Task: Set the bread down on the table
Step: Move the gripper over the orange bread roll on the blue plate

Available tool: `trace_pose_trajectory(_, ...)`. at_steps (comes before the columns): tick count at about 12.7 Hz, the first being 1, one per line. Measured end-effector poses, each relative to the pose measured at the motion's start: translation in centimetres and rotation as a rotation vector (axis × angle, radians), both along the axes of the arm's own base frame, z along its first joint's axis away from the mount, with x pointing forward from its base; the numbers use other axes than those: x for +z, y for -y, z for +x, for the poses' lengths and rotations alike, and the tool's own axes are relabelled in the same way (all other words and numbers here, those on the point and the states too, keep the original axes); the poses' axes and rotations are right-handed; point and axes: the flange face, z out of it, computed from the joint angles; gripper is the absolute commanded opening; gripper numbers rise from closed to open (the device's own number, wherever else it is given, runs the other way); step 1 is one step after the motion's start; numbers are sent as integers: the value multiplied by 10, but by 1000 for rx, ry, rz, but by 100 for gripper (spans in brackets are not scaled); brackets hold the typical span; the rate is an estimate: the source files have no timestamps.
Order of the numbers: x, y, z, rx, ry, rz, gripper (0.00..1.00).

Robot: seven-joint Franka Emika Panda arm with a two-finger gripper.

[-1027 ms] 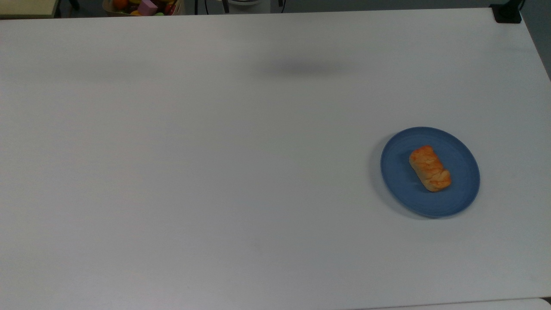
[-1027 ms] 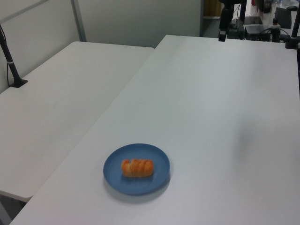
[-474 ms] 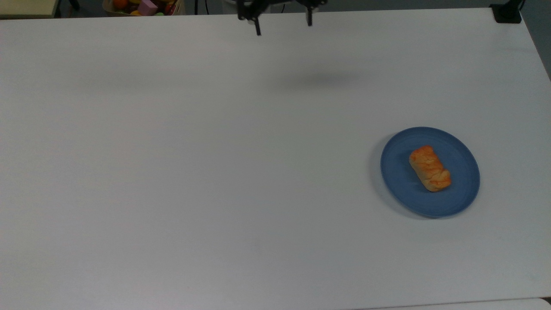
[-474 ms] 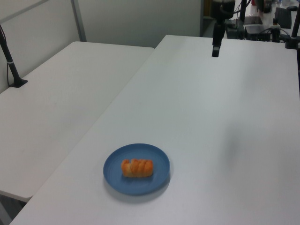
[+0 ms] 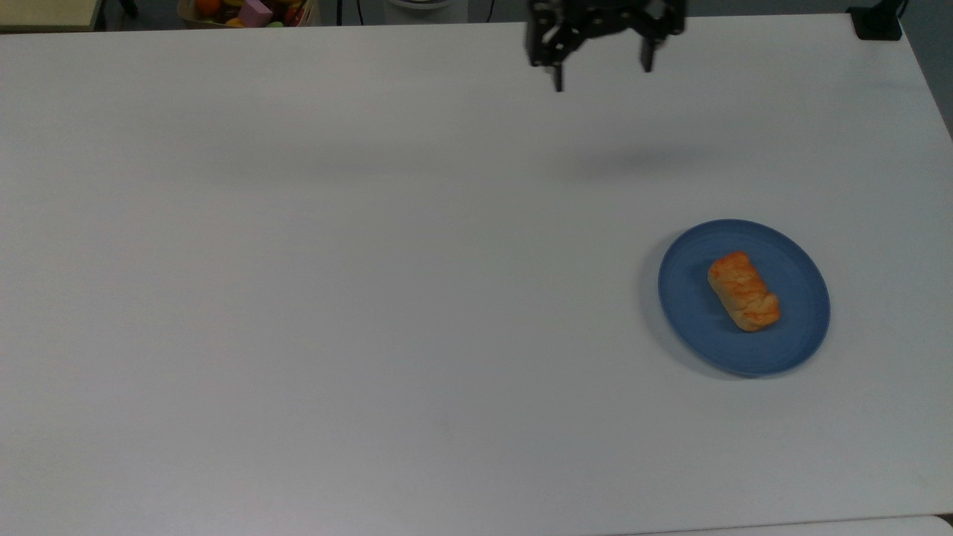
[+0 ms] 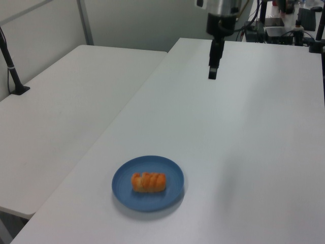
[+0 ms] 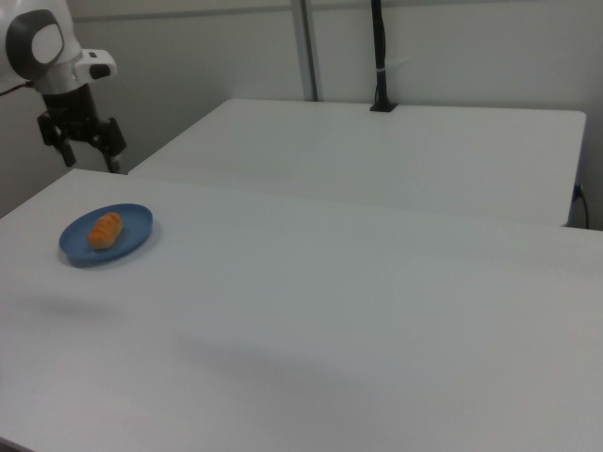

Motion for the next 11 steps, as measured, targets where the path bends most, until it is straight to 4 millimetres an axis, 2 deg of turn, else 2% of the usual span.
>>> trace_pose_trajectory(2,-7,-30,7,9,18,-7,100)
trace_pose_trajectory(5,-58,-89,32,6,103,-28,100)
trace_pose_trajectory(7,-88,-122,40,-6,170,-45,100)
trace_pose_trajectory(10,-119,-153,45,-17,218,-15,100)
trace_pose_trajectory(11,-135,-162,48,-21,231,0,100)
